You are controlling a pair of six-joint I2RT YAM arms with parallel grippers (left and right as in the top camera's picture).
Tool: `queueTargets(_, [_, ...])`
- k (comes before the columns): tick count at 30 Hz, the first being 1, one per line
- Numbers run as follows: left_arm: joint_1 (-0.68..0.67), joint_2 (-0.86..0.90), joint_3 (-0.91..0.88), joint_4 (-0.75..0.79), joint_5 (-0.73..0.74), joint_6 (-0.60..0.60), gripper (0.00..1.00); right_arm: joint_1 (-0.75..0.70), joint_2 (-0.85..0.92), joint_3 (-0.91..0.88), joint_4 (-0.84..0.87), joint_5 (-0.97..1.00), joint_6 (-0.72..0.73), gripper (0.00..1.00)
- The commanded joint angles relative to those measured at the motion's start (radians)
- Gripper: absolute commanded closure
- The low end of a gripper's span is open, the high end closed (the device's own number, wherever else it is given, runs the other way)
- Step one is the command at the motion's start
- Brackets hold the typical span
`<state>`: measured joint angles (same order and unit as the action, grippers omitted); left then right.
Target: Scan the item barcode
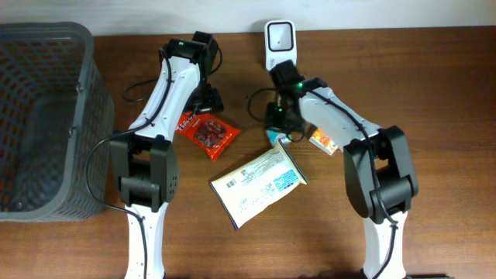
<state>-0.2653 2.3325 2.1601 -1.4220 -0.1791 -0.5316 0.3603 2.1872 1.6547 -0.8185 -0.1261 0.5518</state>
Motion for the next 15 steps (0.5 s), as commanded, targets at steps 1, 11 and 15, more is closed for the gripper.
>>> queueTargets(1, [-0.001, 0.000, 0.018, -0.001, 0.007, 0.013, 0.01, -0.116, 0.022, 0.045, -0.087, 0.143, -0.015, 0.96])
queueTargets(11, [-0.001, 0.000, 0.018, -0.001, 0.007, 0.013, 0.01, -0.146, 0.000, 0.638, -0.820, -0.088, -0.288, 0.96])
queueTargets(15, [-0.001, 0.000, 0.018, -0.001, 0.007, 0.013, 0.01, -0.038, 0.003, 0.529, -0.851, -0.067, -0.293, 0.96])
